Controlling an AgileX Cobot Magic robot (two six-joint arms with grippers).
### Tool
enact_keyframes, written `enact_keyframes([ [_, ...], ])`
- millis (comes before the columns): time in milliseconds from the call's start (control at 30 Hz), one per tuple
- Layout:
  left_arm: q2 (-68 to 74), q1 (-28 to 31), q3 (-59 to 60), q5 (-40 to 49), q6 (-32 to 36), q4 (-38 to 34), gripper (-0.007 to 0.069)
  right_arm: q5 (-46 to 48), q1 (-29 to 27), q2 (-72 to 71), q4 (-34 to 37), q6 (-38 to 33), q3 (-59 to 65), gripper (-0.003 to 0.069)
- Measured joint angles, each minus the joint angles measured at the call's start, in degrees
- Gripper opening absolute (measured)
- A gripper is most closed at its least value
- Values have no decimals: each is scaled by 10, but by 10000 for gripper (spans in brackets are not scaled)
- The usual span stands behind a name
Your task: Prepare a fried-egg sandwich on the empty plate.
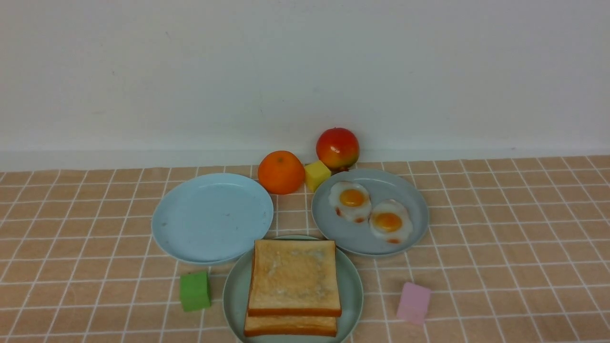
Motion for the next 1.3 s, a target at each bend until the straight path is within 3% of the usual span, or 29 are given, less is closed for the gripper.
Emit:
enact_keyframes([
  [1300, 0, 0, 0, 0, 0, 0, 112, 0, 0, 0, -1, 0, 0, 239],
])
